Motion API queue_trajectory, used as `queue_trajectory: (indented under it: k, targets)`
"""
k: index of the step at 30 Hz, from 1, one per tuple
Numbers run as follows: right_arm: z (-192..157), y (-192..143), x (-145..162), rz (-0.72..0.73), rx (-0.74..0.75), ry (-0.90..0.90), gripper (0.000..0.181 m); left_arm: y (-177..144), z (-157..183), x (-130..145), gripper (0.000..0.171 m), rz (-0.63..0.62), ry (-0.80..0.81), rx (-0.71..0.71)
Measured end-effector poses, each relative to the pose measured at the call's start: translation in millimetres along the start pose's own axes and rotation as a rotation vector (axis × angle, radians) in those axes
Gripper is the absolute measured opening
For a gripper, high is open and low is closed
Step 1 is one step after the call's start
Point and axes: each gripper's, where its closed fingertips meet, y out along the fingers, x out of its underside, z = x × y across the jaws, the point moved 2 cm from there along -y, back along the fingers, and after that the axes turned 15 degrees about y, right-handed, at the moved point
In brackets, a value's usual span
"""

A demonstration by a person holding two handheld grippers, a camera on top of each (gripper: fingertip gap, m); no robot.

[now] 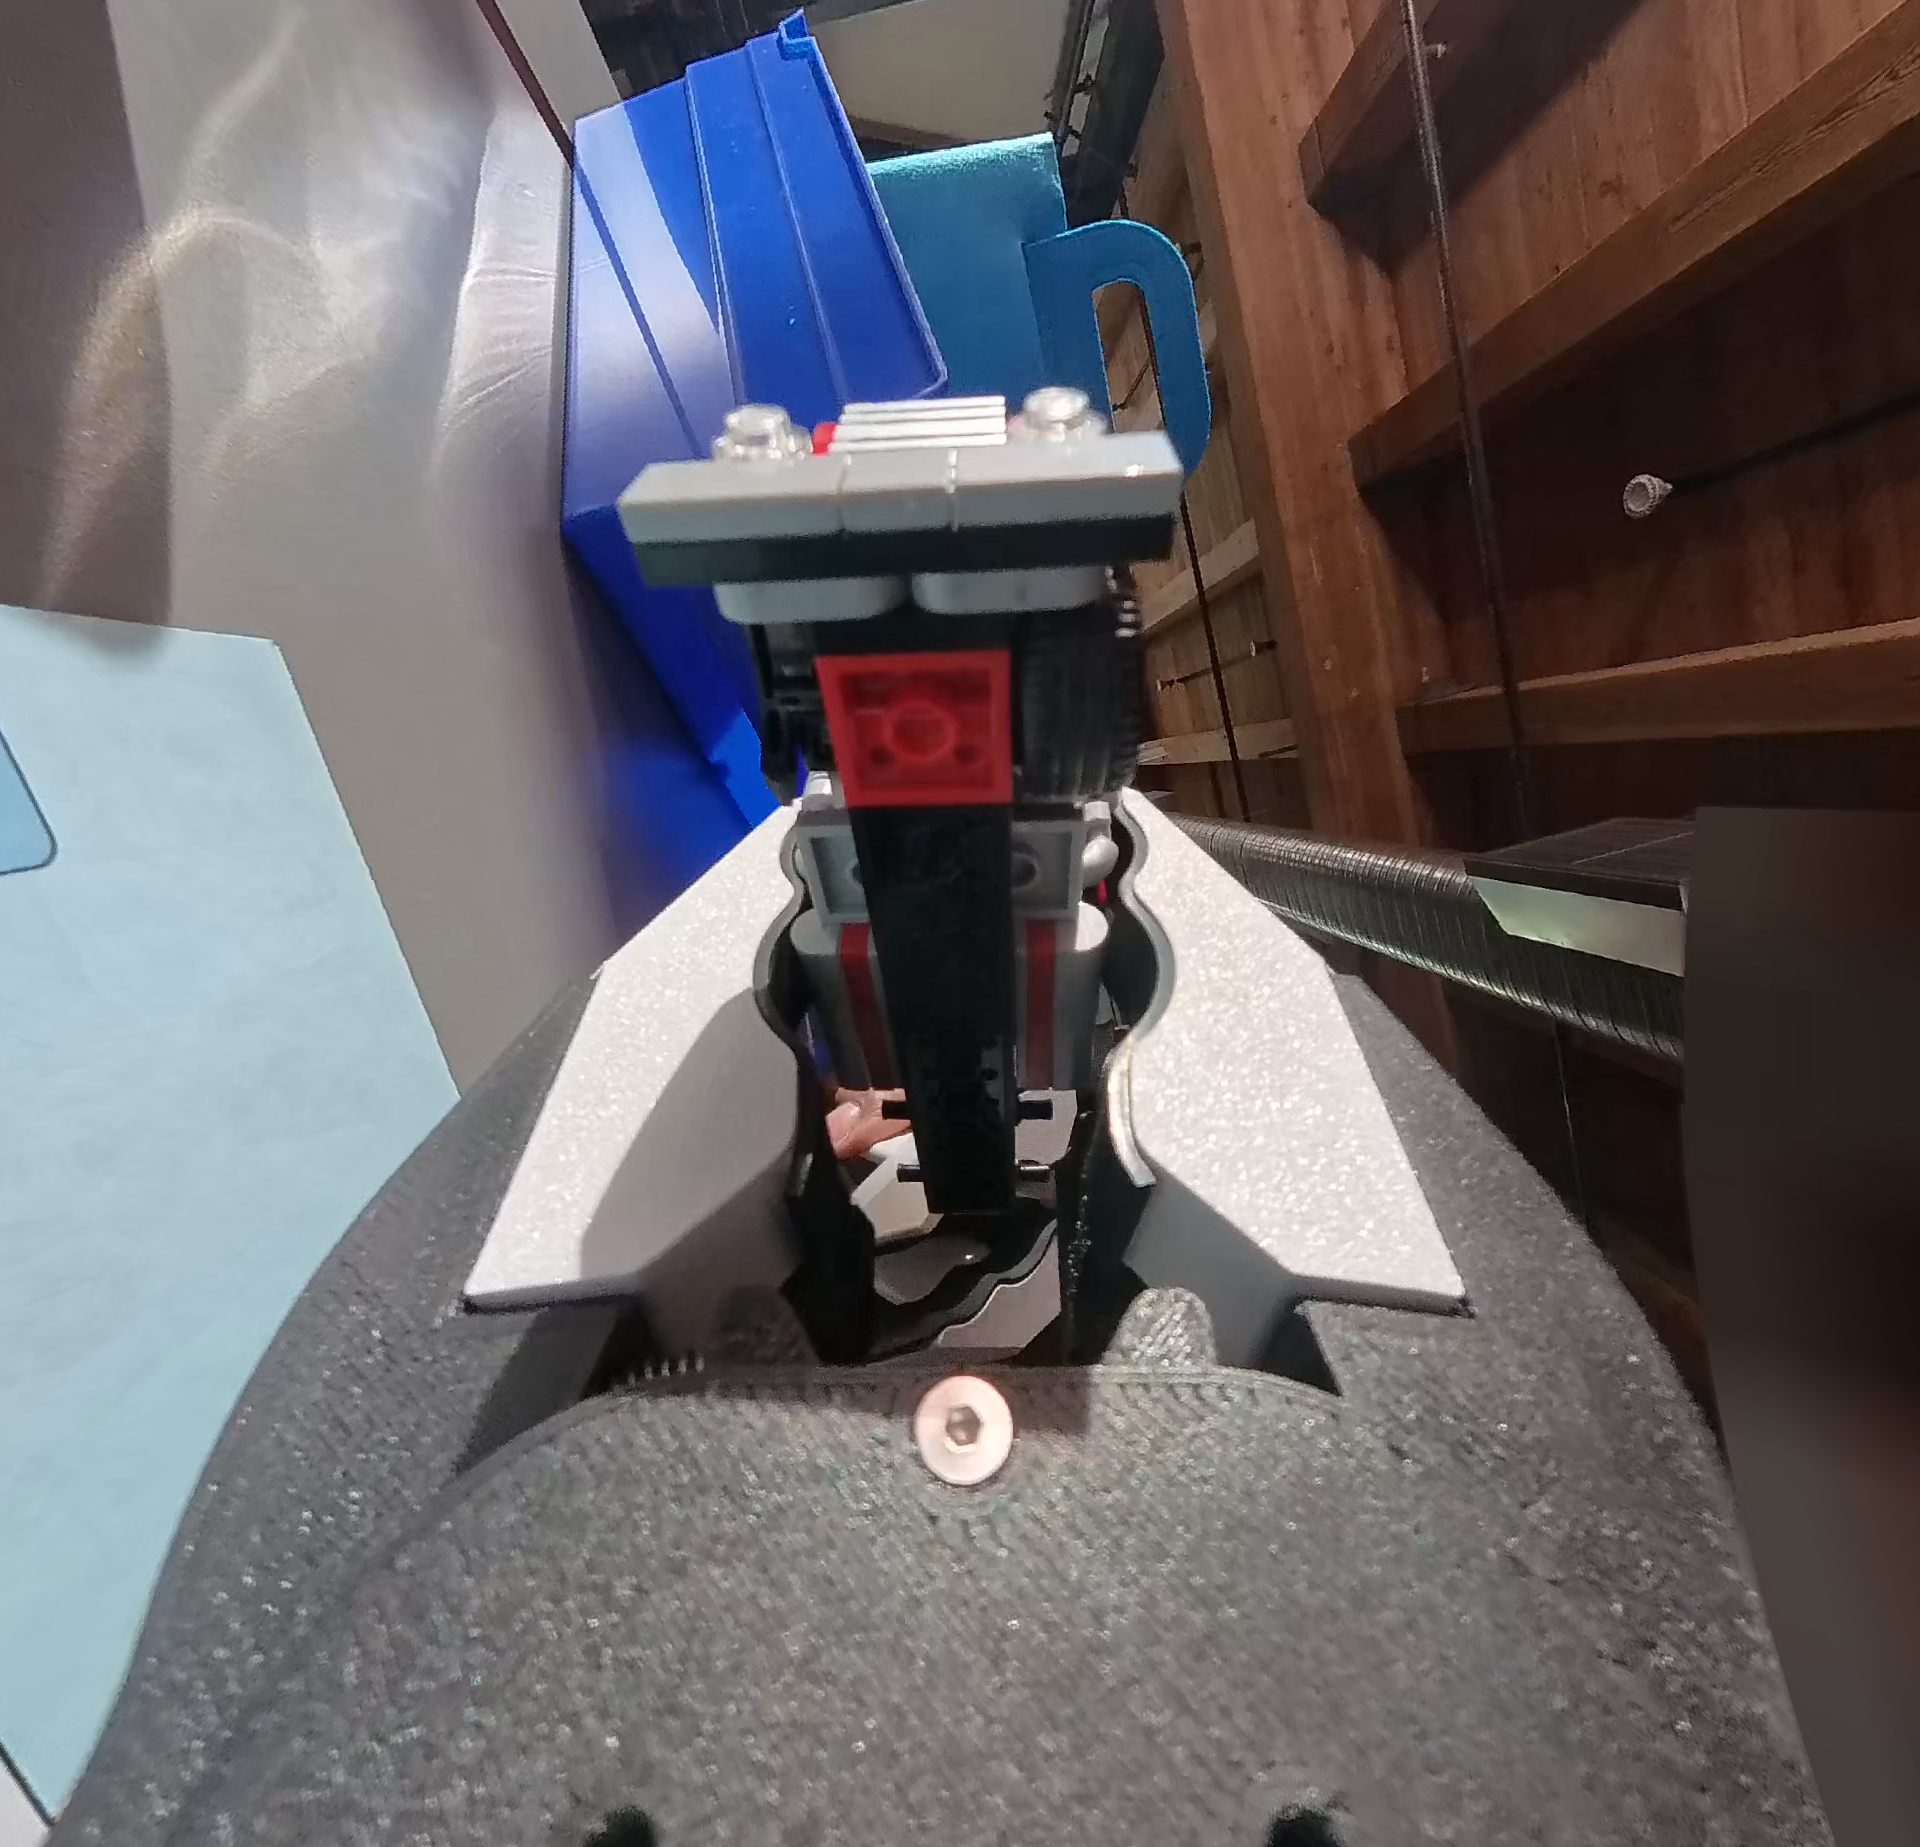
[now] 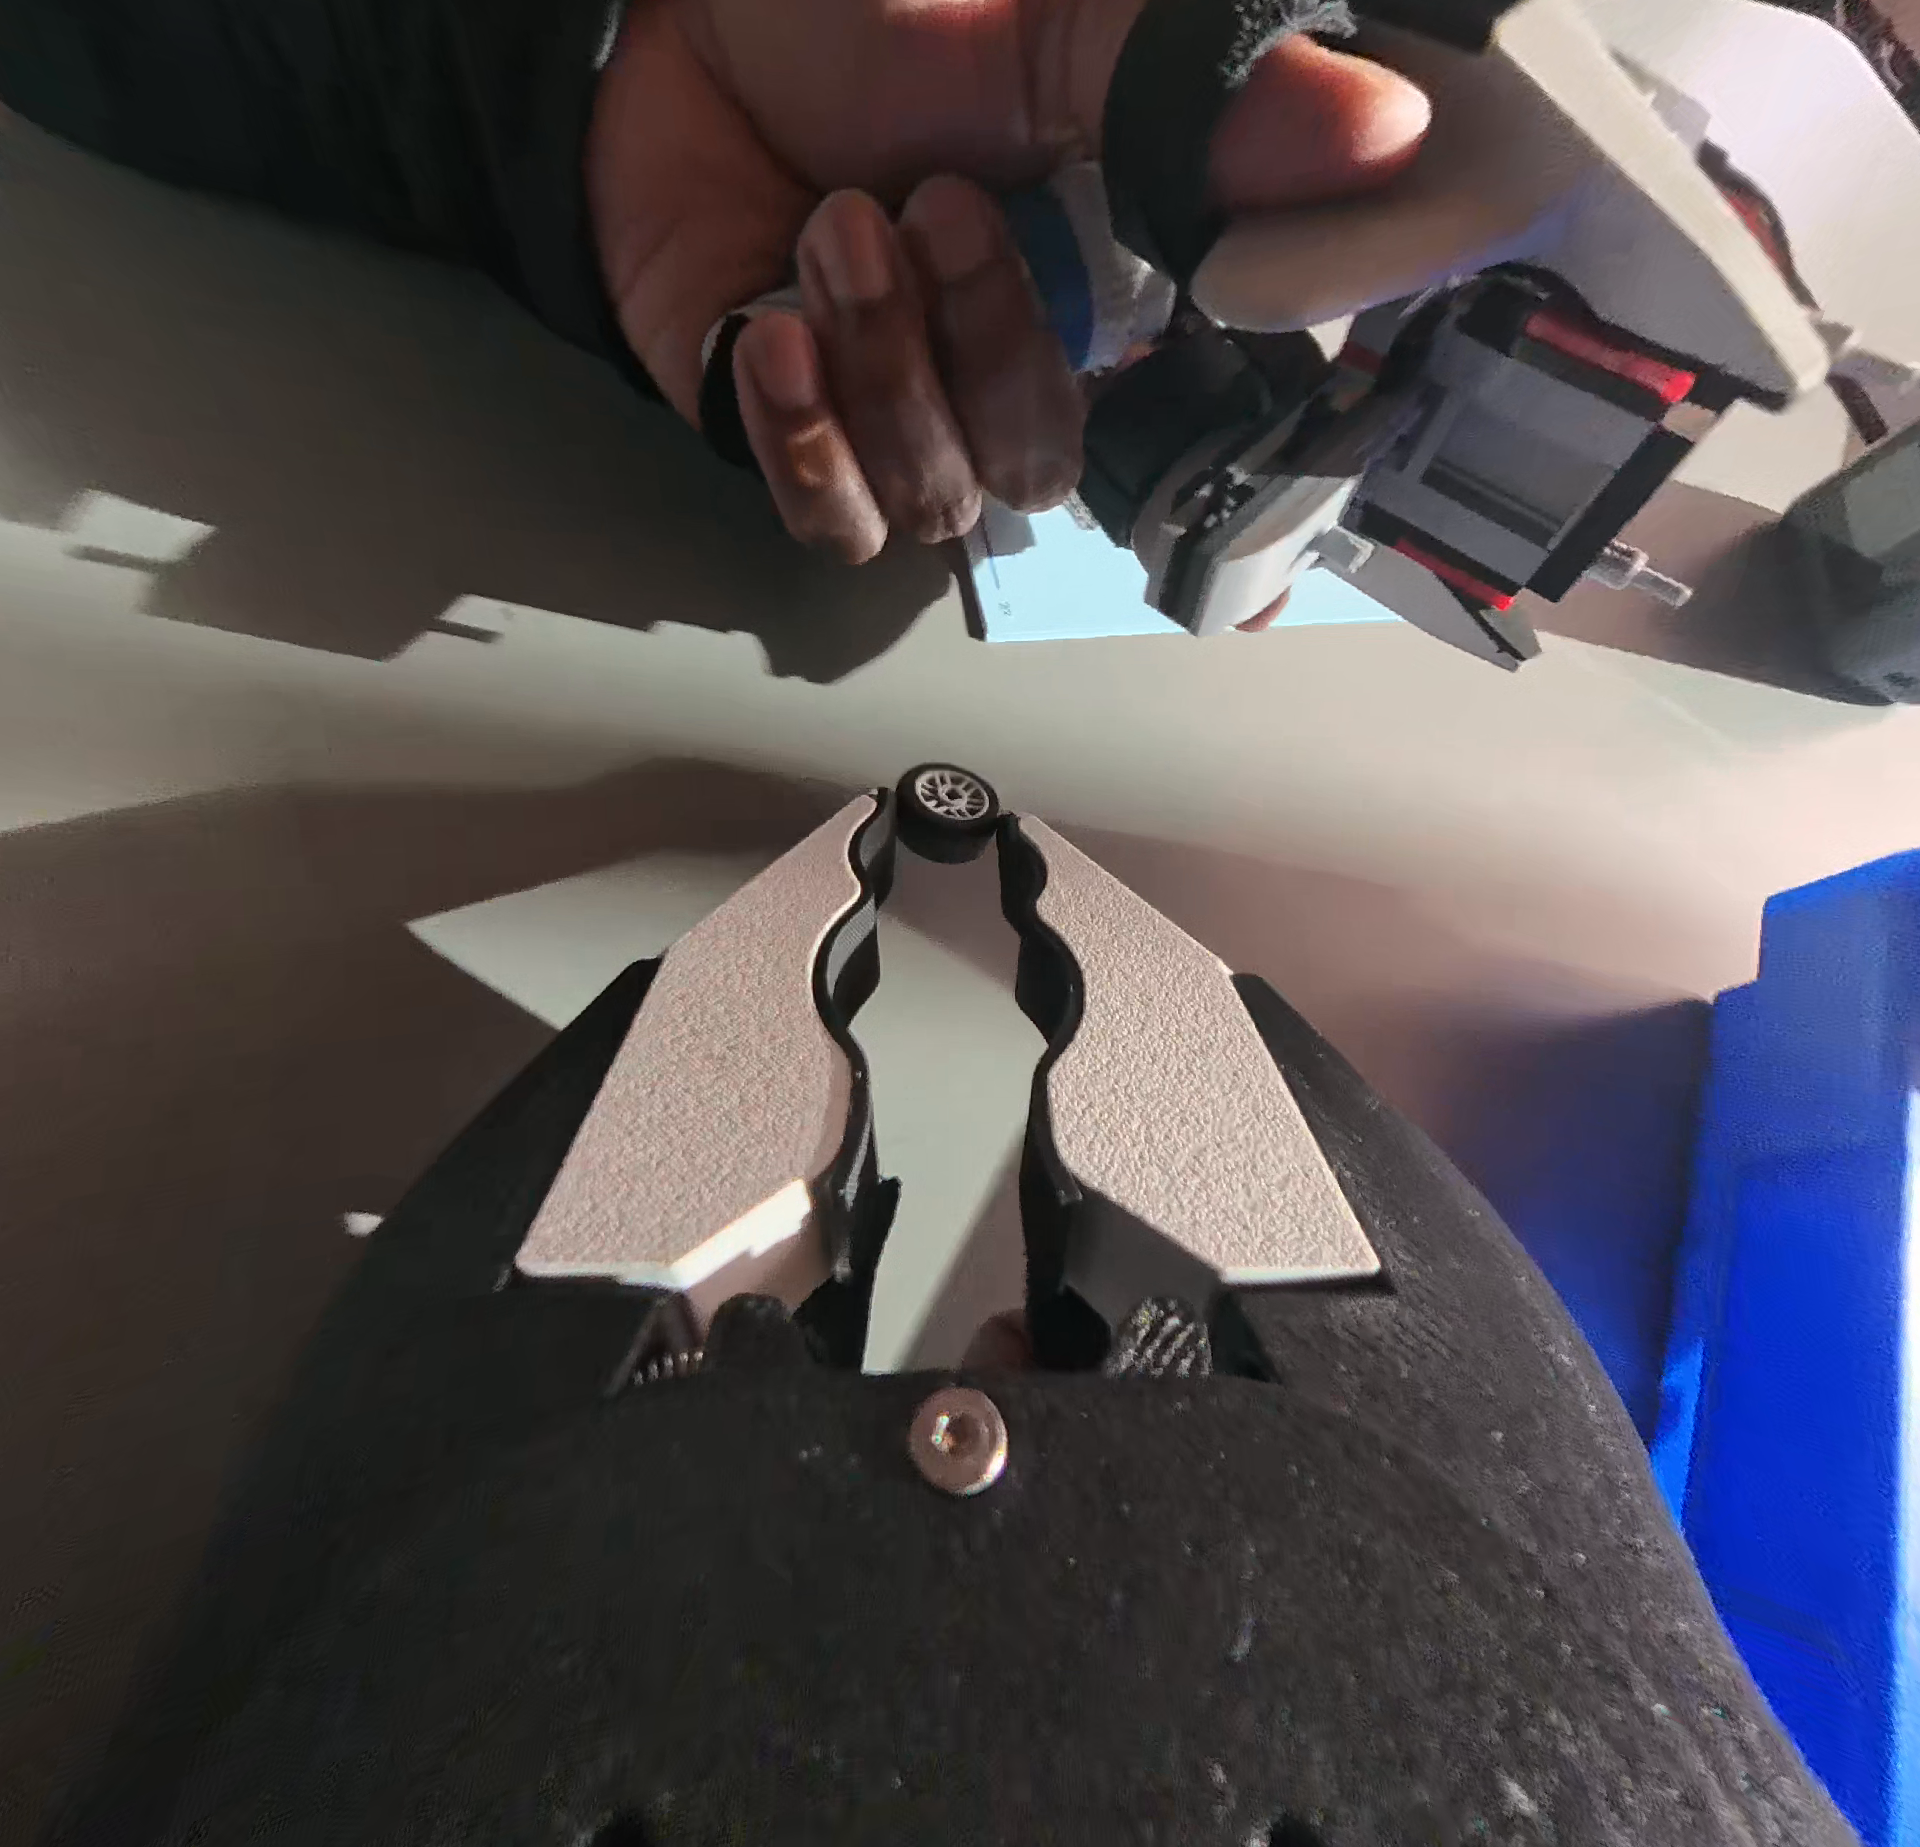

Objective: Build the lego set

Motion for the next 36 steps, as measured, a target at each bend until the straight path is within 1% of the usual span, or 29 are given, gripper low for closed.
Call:
queue_trajectory:
  k: [4, 7, 18, 25, 31, 36]
  targets:
    - [9.0, -1.5, 2.5, -0.010, 0.030, 0.047, 0.022, 0.1, -0.8, 0.1, 0.053, -0.001, -0.006, -0.002]
    - [12.4, 4.0, 5.6, -0.044, 0.077, 0.027, 0.022, 0.1, -1.4, 0.0, 0.053, 0.001, -0.005, -0.006]
    - [14.0, 18.7, -4.1, -0.039, 0.157, -0.035, 0.023, 0.4, -0.9, 2.0, 0.054, -0.010, 0.001, -0.010]
    - [16.4, 24.6, -0.3, -0.086, 0.178, -0.033, 0.025, 0.5, -3.7, 7.5, 0.054, -0.042, -0.023, -0.031]
    - [20.7, 21.7, -2.1, -0.070, 0.165, 0.033, 0.027, 0.3, -5.9, 9.9, 0.054, -0.070, -0.034, -0.042]
    - [20.0, 26.5, 1.5, -0.108, 0.179, 0.011, 0.025, 0.4, -6.3, 10.8, 0.054, -0.083, -0.036, -0.043]
